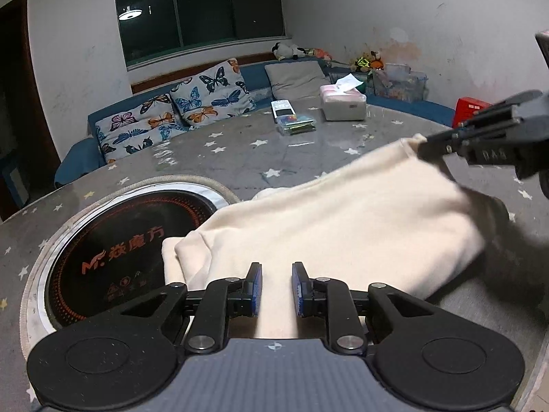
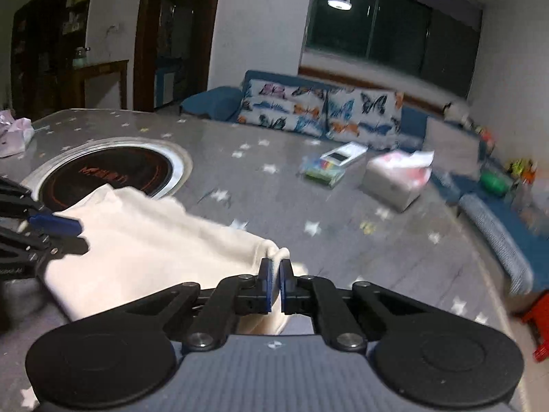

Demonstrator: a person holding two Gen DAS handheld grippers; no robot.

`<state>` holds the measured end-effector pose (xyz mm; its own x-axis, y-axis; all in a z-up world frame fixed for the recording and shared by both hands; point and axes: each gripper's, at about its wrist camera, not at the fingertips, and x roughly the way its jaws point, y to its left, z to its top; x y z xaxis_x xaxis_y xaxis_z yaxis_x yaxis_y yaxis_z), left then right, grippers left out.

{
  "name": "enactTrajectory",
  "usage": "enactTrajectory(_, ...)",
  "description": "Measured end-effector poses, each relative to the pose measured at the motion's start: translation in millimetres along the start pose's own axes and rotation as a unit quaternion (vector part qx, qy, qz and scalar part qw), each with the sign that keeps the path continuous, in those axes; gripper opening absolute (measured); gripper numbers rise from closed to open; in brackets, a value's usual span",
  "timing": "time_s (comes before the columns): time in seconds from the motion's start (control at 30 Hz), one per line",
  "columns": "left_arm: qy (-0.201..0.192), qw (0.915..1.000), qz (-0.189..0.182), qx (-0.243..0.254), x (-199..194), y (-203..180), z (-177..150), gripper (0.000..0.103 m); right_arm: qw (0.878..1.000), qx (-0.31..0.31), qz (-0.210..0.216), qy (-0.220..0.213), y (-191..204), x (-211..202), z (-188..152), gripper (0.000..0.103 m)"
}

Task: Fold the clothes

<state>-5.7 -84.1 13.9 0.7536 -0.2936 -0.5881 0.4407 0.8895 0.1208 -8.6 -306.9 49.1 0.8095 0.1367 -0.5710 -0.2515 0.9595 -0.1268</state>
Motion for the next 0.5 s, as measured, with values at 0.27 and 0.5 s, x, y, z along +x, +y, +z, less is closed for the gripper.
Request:
enactTrajectory(0.27,-0.003,1.0000,-0.003,-0.008,-5,4,2,0.022,0.999,0.027,0.006,0.019,-17,10,-2,0.008)
enactTrajectory(0.5,-0.011,0.9994,-0.020,-0.027,-10,5,6,0.022,0.997,0.027,0.068,0.012,-7,-22,1,0.009)
